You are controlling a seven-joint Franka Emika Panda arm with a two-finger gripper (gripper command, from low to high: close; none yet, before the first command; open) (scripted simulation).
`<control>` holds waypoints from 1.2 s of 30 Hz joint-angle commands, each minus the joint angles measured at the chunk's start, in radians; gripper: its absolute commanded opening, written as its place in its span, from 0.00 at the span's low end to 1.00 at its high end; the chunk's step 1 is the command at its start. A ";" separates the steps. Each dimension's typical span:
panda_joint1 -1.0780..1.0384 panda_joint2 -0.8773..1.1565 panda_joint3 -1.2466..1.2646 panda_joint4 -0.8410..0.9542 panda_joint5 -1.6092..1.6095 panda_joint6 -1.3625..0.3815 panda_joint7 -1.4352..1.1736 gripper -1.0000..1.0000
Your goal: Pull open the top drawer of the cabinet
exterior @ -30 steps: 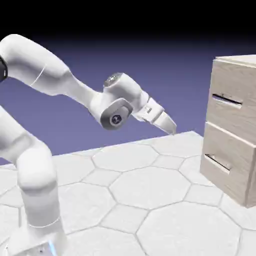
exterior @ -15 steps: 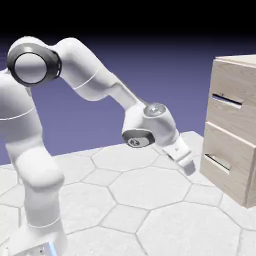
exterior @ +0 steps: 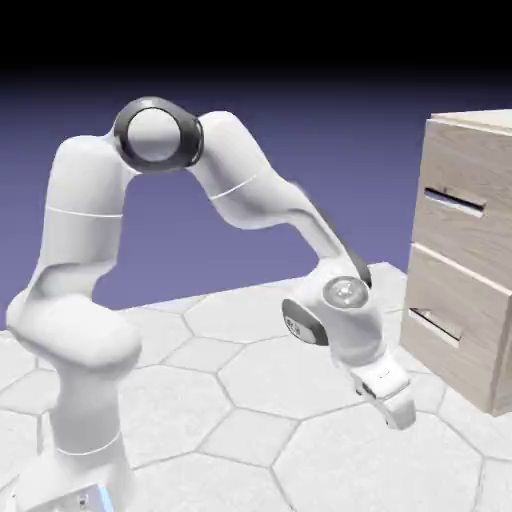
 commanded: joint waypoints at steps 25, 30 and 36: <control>0.485 0.748 -0.639 0.324 1.052 -0.199 -1.087 0.50; 0.582 0.898 -0.767 0.389 1.263 -0.239 -1.305 0.50; 0.698 1.077 -0.921 0.466 1.515 -0.287 -1.566 0.50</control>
